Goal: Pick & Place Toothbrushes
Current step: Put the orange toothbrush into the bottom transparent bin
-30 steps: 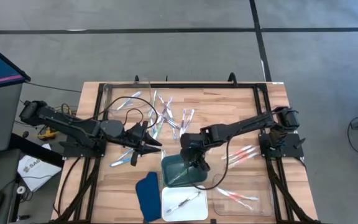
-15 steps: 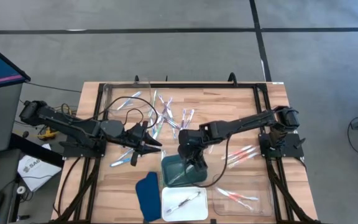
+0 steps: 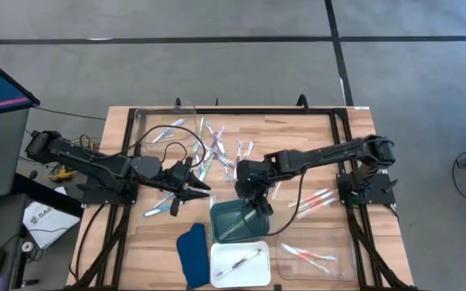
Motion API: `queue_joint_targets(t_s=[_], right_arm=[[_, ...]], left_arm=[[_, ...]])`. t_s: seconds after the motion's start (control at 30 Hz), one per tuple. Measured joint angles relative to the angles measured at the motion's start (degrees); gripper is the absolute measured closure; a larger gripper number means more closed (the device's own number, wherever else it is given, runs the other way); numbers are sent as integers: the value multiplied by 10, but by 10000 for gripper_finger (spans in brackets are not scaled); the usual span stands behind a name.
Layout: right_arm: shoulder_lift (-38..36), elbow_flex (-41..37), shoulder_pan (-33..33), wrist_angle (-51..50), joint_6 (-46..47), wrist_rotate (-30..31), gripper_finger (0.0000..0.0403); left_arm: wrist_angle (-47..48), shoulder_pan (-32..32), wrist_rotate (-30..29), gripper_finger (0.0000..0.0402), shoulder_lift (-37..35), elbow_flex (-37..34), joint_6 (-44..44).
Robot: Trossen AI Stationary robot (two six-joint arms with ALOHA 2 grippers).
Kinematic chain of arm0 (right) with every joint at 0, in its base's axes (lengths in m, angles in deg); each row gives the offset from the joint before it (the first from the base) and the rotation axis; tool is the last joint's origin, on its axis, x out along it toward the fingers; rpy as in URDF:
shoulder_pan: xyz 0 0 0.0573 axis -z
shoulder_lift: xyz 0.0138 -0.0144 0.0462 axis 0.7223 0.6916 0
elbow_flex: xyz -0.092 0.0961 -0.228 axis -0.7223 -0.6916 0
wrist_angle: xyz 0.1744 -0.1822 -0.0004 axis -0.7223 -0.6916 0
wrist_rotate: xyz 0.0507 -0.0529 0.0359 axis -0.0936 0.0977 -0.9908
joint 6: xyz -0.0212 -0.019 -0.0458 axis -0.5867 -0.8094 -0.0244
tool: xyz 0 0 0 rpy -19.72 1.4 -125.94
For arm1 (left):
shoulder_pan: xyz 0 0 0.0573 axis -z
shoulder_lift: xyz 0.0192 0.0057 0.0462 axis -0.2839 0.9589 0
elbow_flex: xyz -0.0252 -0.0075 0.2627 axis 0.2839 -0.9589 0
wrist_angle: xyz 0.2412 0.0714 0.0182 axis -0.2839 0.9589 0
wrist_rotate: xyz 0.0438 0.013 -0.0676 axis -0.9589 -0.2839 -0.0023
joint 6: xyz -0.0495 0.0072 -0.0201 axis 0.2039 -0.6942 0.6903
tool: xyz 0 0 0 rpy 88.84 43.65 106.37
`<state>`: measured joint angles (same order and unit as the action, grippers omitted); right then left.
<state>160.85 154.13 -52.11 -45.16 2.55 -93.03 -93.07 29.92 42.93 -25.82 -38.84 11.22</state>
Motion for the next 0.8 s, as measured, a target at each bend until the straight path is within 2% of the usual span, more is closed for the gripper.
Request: queue_joint_targets(t_s=[0.3, 0.53, 0.8], right_arm=[[-68, 0, 28, -38, 17, 0, 218], [-127, 0, 59, -63, 42, 2, 223], [-162, 0, 67, -91, 78, 1, 218]], left_arm=[[2, 0, -1, 307, 0, -5, -9], [2, 0, -62, 307, 0, -30, -9], [-3, 0, -66, 307, 0, -31, -12]])
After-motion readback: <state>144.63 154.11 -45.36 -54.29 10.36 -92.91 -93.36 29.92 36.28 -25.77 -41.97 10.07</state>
